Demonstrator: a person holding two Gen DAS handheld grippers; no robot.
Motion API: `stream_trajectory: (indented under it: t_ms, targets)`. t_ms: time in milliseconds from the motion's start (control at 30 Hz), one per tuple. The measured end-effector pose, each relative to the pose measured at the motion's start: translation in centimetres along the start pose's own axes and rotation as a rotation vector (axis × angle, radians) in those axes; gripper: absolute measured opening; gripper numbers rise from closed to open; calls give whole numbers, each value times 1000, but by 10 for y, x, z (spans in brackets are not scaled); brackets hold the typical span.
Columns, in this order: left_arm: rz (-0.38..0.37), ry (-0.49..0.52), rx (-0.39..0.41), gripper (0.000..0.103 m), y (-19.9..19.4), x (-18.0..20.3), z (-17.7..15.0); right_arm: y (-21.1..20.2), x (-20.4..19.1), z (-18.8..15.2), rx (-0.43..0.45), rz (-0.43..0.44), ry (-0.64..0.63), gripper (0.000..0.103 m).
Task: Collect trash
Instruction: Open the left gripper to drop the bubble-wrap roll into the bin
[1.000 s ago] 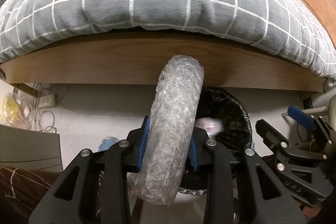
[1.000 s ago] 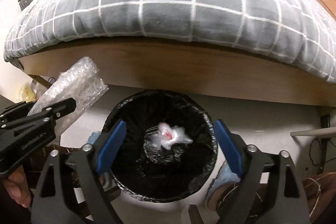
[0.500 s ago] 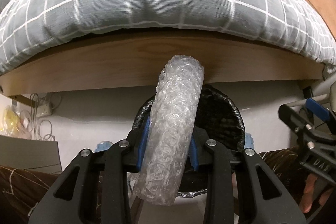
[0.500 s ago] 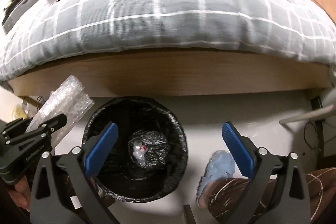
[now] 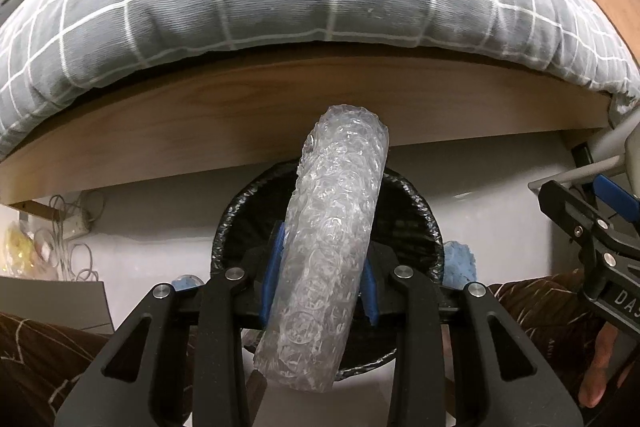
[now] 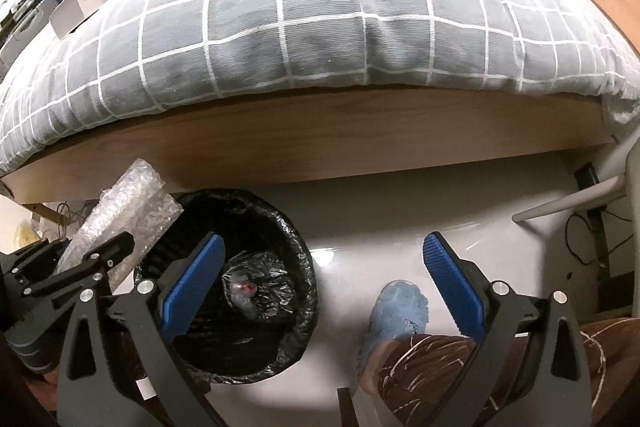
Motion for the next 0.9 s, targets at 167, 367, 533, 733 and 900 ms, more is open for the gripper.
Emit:
stream_trajectory:
  t_ms: [167, 367, 533, 733, 900]
  targets:
    - [9, 20, -6, 38, 4, 4, -2, -1, 0, 2, 8, -6, -7, 95]
    - [21, 12, 11, 58, 1, -1, -1, -3, -3, 4, 15, -11, -13, 95]
    - [40, 5, 49, 74, -18, -6, 3, -14, -9, 12, 32, -4, -8, 95]
    - [48, 7, 135, 91, -54, -12, 15, -36, -9, 27, 89, -16, -6, 96]
    - [67, -6, 181, 97, -79, -15, 24, -63, -6, 42, 152, -10, 11, 96]
Point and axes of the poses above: each gripper's, at about its wrist camera, not at the fingertips, and y roughly the way its jaws point, x to its right, z to its top, the point moved 9 cm from there along y, roughly the way its jaws point, and after that the axes turned 8 degrees about -x, right-handed, at the moved point
